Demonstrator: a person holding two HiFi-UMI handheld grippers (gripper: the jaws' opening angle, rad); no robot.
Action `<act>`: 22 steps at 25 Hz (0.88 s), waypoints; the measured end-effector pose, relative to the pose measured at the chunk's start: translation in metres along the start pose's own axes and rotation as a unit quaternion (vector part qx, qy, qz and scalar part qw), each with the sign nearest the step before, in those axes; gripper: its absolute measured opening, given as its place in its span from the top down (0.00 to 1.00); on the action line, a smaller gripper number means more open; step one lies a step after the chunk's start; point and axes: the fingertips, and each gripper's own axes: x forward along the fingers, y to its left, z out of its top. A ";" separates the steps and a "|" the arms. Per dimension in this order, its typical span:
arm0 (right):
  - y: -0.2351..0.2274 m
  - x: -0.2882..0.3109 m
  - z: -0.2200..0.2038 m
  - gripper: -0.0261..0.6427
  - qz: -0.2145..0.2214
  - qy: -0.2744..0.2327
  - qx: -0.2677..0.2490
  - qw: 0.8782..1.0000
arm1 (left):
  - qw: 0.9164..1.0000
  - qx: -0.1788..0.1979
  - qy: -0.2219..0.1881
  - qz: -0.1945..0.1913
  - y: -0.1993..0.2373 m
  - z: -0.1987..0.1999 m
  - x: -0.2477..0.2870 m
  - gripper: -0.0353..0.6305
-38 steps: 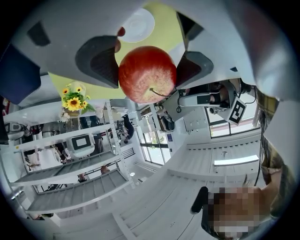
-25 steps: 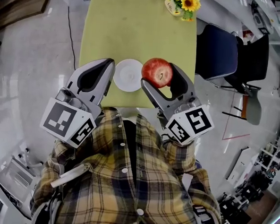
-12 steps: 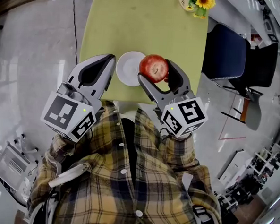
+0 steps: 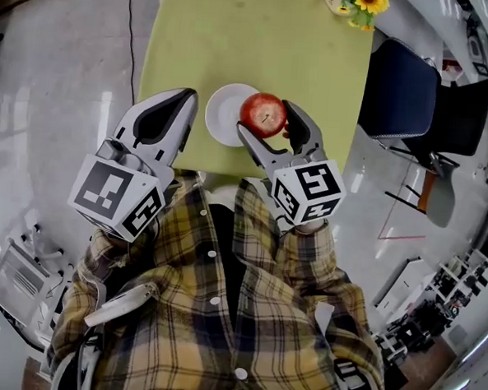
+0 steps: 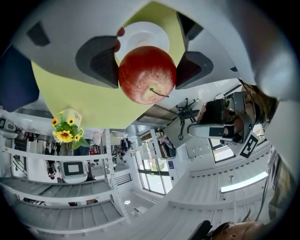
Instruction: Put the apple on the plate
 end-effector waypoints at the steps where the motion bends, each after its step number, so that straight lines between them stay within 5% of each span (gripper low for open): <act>1: -0.001 0.003 -0.005 0.40 -0.001 0.008 -0.002 1.000 | 1.000 0.000 0.000 0.000 0.001 0.000 0.001 0.94; 22: -0.007 0.067 -0.083 0.40 -0.028 0.063 0.028 0.997 | 0.999 0.001 0.041 -0.024 0.026 -0.027 0.007 0.94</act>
